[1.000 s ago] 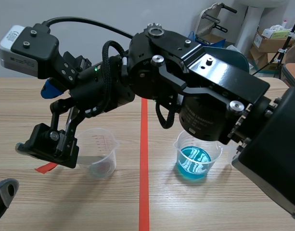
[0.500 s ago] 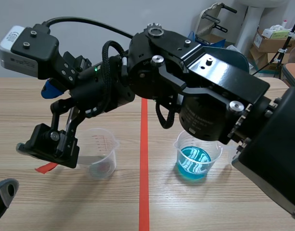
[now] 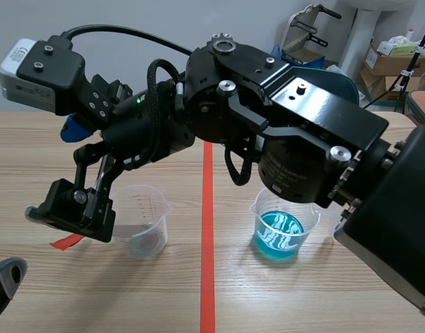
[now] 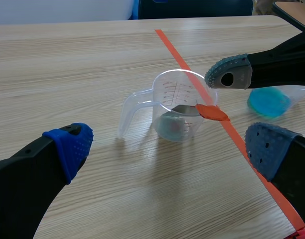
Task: Do the redox reaction experiment
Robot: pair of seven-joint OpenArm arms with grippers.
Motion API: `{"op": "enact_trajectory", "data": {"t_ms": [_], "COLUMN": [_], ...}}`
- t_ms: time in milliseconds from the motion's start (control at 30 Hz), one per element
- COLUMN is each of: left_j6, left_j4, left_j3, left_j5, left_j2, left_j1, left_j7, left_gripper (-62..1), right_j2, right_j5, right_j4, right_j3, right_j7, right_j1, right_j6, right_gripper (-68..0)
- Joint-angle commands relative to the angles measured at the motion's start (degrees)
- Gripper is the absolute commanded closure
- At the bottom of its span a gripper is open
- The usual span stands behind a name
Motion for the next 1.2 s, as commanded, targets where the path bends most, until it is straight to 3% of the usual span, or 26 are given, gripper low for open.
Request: {"op": "enact_trajectory", "data": {"t_ms": [0, 167, 367, 767, 967, 1167], "left_j6": [-0.17, -0.17, -0.17, -0.17, -0.17, -0.17], "left_j4": [1.03, 1.03, 1.03, 1.03, 1.03, 1.05], "left_j3": [0.28, 0.28, 0.28, 0.28, 0.28, 0.28], "left_j5": [0.28, 0.28, 0.26, 0.26, 0.26, 0.26], "left_j2": [0.44, 0.44, 0.44, 0.44, 0.44, 0.42], "left_j1": [0.13, 0.13, 0.13, 0.15, 0.15, 0.17], "left_j7": [-0.79, -0.79, -0.79, -0.79, -0.81, -0.81], "left_gripper": [-62.3, -62.3, -62.3, -62.3, -62.3, -62.3], "right_j2": [-0.02, 0.04, 1.81, 14.19, 19.78, 23.06], "right_j5": [0.61, 0.63, 0.61, -1.16, -3.78, -4.59], "right_j4": [0.70, 0.70, 1.27, 13.27, 21.88, 30.05], "right_j3": [0.17, 0.20, 2.08, 12.79, 20.90, 30.53], "right_j7": [0.50, 0.70, 4.13, 17.92, 22.32, 26.16], "right_j1": [1.18, 1.16, -2.27, -17.99, -29.97, -43.95], "right_j6": [0.44, 0.44, -1.92, -13.75, -19.82, -24.92], "right_gripper": [-67.9, -67.9, -67.9, -67.9, -67.9, -67.9]}}
